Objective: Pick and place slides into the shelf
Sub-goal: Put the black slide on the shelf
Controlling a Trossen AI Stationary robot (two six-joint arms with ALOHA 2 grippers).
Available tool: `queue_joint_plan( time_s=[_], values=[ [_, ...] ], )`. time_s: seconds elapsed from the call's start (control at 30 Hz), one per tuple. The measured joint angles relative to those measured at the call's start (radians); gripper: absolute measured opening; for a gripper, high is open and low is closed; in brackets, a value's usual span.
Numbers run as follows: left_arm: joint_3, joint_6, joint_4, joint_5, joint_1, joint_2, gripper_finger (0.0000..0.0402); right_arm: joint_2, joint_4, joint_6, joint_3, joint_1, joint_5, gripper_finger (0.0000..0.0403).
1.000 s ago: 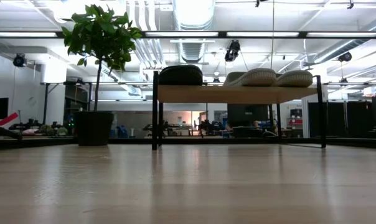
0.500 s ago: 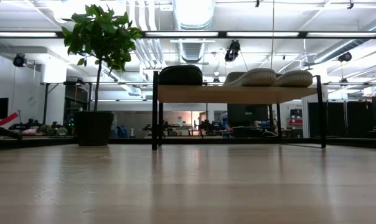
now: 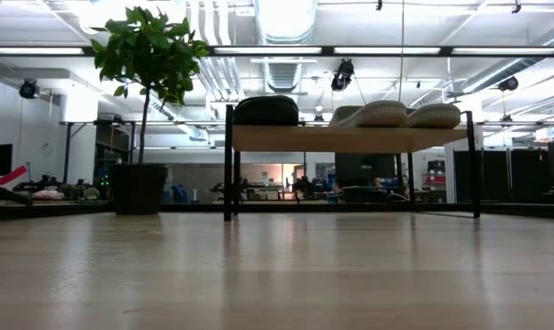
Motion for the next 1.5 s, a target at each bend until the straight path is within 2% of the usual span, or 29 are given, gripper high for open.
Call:
queue_joint_plan(
  time_s=[0.23, 0.4, 0.63, 0.83, 0.97, 1.27, 1.5],
  values=[
    [0.023, -0.13, -0.001, 0.218, 0.001, 0.145, 0.0176, 0.0, -0.001, -0.064, -0.005, -0.001, 0.0, 0.0008],
    [0.104, -0.144, -0.006, 0.282, 0.006, 0.287, 0.0176, 0.0, 0.0, -0.082, -0.006, -0.007, 0.001, 0.0009],
    [0.27, -0.163, -0.298, 0.428, 0.025, 0.493, 0.0176, 0.0, 0.003, -0.095, -0.006, -0.011, 0.001, 0.0009],
    [0.338, -0.138, -0.331, 0.434, 0.033, 0.597, 0.0176, 0.0, 0.003, -0.101, -0.006, -0.011, 0.001, 0.0009],
    [0.333, -0.103, -0.344, 0.431, 0.049, 0.639, 0.0176, 0.0, 0.003, -0.103, -0.006, -0.011, 0.0, 0.0009],
    [0.32, -0.075, -0.441, 0.435, 0.049, 0.693, 0.0176, 0.0, 0.009, -0.103, -0.006, -0.011, 0.001, 0.0009],
    [0.317, -0.044, -0.427, 0.434, 0.049, 0.715, 0.0176, 0.0, 0.009, -0.111, -0.006, -0.013, 0.001, 0.0009]
  ],
)
